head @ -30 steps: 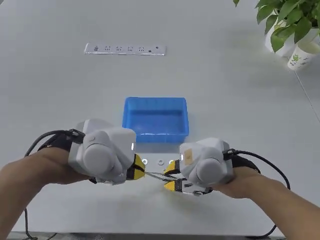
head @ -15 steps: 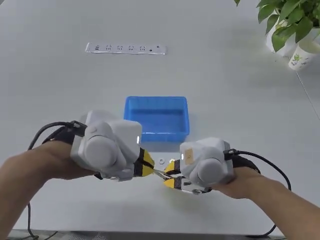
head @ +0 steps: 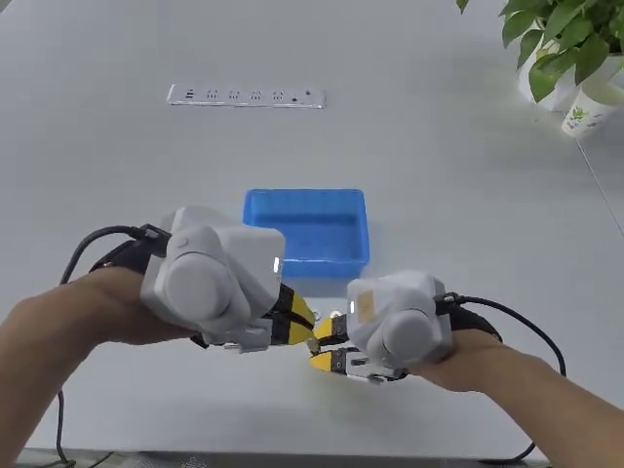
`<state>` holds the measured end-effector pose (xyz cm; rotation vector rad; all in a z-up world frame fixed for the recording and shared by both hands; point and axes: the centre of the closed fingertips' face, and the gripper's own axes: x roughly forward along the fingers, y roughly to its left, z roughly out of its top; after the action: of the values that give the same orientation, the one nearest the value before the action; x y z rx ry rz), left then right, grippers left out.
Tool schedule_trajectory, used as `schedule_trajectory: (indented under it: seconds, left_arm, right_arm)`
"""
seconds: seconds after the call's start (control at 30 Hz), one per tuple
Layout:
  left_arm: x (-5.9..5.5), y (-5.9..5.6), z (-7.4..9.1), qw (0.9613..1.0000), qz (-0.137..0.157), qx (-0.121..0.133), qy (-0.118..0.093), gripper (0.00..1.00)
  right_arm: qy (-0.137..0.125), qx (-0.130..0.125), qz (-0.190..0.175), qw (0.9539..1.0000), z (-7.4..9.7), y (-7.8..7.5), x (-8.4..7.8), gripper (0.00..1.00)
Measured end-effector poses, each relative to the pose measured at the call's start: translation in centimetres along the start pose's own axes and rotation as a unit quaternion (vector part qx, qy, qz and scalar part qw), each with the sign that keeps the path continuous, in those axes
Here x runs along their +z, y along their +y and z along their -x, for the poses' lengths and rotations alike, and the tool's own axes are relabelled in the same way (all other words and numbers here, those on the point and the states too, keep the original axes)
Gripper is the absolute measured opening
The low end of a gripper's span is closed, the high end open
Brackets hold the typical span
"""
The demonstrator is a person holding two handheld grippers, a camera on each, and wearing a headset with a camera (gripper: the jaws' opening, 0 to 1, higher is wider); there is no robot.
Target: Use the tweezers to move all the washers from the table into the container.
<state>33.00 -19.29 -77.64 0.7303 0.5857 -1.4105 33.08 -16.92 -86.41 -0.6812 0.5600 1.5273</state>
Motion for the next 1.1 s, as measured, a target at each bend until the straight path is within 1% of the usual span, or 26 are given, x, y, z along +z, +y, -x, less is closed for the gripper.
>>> schedule_trajectory:
  seconds: [0.07, 0.27, 0.37, 0.5, 0.67, 0.83, 0.9, 0.93, 1.0, 1.1]
  left_arm:
    - [0.2, -0.1, -0.2, 1.0000, 0.001, -0.002, -0.004, 0.05]
    - [0.2, -0.2, -0.7, 0.9999, -0.002, -0.009, -0.005, 0.05]
    - [0.5, -0.2, -0.9, 0.9998, 0.000, -0.012, -0.013, 0.05]
    - [0.7, -0.2, -1.0, 0.9997, -0.002, -0.015, -0.016, 0.05]
    - [0.5, -0.2, -1.0, 0.9997, -0.006, -0.018, -0.017, 0.08]
    - [-0.2, -0.4, -1.1, 0.9996, -0.006, -0.024, -0.013, 0.09]
    - [-0.2, -0.2, -1.2, 0.9996, -0.004, -0.022, -0.017, 0.09]
    - [-0.1, -0.4, -1.3, 0.9994, 0.003, -0.027, -0.021, 0.08]
    - [0.0, -0.4, -1.3, 0.9992, 0.008, -0.028, -0.028, 0.06]
    - [0.0, -0.4, -1.2, 0.9990, 0.012, -0.030, -0.032, 0.06]
  right_arm:
    - [-0.001, 0.001, -0.001, 1.0000, 0.0, 0.1, 0.0, 0.11]
    - [0.000, 0.004, -0.006, 1.0000, -0.1, 0.4, -0.4, 0.11]
    - [-0.004, 0.002, -0.012, 0.9999, 0.0, 0.4, -0.5, 0.10]
    - [-0.002, 0.002, -0.011, 0.9999, 0.0, 0.3, -0.5, 0.10]
    - [-0.002, 0.003, -0.009, 1.0000, -0.1, 0.3, -0.6, 0.10]
    - [-0.001, 0.007, -0.003, 1.0000, 0.0, 0.5, -0.6, 0.10]
    - [-0.001, 0.009, -0.001, 1.0000, -0.1, 0.5, -0.6, 0.10]
    - [0.000, 0.010, 0.001, 0.9999, -0.1, 0.5, -0.5, 0.10]
    - [0.000, 0.012, 0.003, 0.9999, -0.1, 0.6, -0.5, 0.10]
    - [0.001, 0.013, 0.005, 0.9999, -0.1, 0.6, -0.5, 0.10]
